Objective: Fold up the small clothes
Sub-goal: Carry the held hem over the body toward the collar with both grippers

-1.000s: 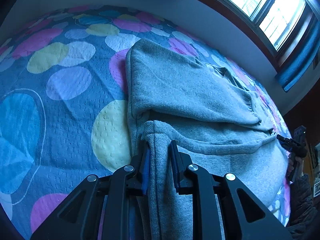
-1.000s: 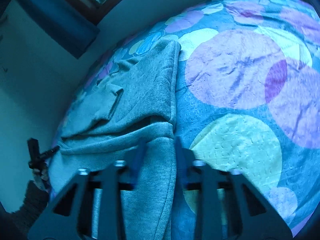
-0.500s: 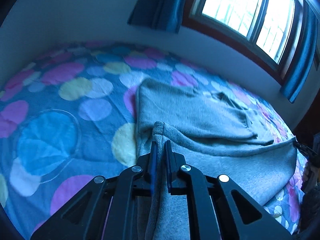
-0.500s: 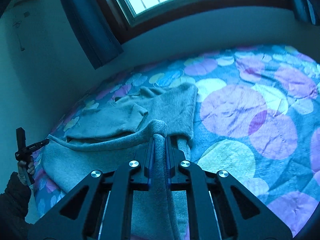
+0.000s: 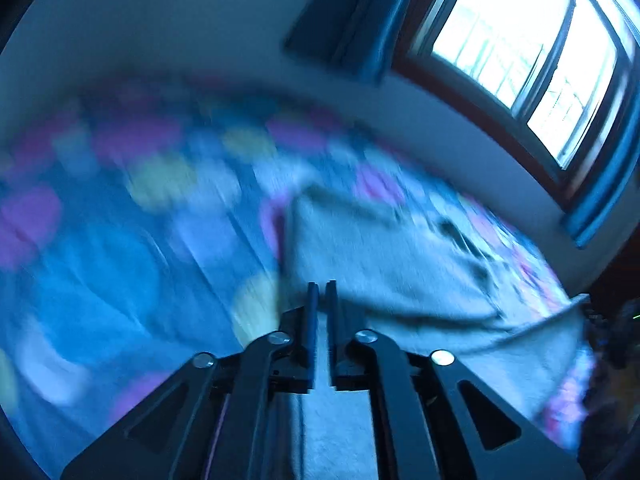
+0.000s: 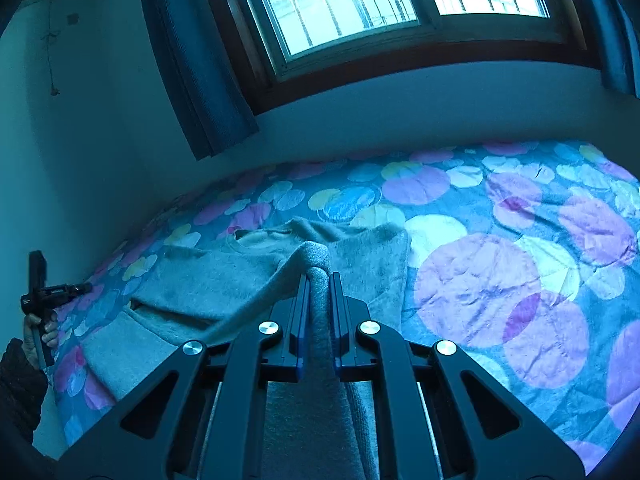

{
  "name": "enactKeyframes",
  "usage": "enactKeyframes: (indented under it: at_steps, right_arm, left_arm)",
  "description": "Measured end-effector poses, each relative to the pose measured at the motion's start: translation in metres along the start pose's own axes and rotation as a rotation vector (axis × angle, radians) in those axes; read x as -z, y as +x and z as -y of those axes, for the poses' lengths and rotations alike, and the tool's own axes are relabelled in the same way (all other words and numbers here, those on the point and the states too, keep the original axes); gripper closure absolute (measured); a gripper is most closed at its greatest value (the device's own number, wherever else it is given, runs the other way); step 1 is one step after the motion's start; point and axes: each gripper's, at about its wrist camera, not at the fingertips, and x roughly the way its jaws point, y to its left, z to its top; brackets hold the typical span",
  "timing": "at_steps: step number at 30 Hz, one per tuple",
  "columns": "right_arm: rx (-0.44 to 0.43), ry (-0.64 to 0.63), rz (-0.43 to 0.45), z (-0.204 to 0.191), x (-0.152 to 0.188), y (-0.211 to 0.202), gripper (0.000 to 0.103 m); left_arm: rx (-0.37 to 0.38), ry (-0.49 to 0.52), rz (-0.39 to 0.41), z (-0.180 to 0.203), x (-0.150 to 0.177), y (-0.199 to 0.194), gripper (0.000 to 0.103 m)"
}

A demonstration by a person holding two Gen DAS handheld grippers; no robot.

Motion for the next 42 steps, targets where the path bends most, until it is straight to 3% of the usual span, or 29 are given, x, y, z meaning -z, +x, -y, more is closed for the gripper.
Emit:
enactKeyframes:
  at_steps: [2, 3, 11, 15, 18, 20, 23, 26, 28, 31, 34, 42]
  right_arm:
    - [-0.001, 0.012, -0.018, 0.003, 0.010, 0.004, 0.095]
    - [0.002, 0.018, -0.026, 0.004, 0.013, 0.005, 0.095]
    - [0.002, 0.127, -0.056, 0.030, 0.042, 0.001, 0.094]
    - [0.005, 0.144, -0.073, 0.034, 0.052, 0.002, 0.094]
    - [0.004, 0.158, -0.078, 0.037, 0.058, 0.002, 0.094]
    - [0.002, 0.164, -0.080, 0.038, 0.059, 0.003, 0.094]
    - [-0.001, 0.170, -0.083, 0.038, 0.060, 0.004, 0.094]
    - [-0.006, 0.177, -0.090, 0.039, 0.061, 0.006, 0.094]
    - [-0.010, 0.181, -0.096, 0.040, 0.062, 0.008, 0.094]
    - [-0.012, 0.177, -0.104, 0.039, 0.062, 0.010, 0.094]
    - [-0.017, 0.171, -0.106, 0.037, 0.062, 0.011, 0.094]
    - [-0.021, 0.123, -0.038, 0.024, 0.036, -0.009, 0.094]
  left_arm:
    - [0.033, -0.055, -0.038, -0.012, 0.007, 0.012, 0.059]
    - [0.033, -0.071, -0.048, -0.018, 0.011, 0.019, 0.054]
    - [0.069, 0.005, -0.136, -0.017, 0.021, 0.049, 0.050]
    - [0.039, 0.049, -0.191, -0.011, 0.032, 0.061, 0.050]
    - [-0.025, 0.097, -0.154, 0.000, 0.039, 0.056, 0.059]
    - [-0.070, 0.158, -0.133, 0.011, 0.044, 0.053, 0.072]
    - [-0.105, 0.228, -0.107, 0.021, 0.047, 0.049, 0.077]
    - [-0.071, 0.231, -0.143, 0.022, 0.046, 0.055, 0.075]
    - [-0.047, 0.213, -0.186, 0.018, 0.043, 0.064, 0.063]
    - [-0.038, 0.187, -0.198, 0.016, 0.041, 0.068, 0.062]
    - [-0.060, 0.187, -0.167, 0.017, 0.040, 0.063, 0.094]
    - [-0.065, 0.205, 0.042, 0.043, 0.021, 0.007, 0.096]
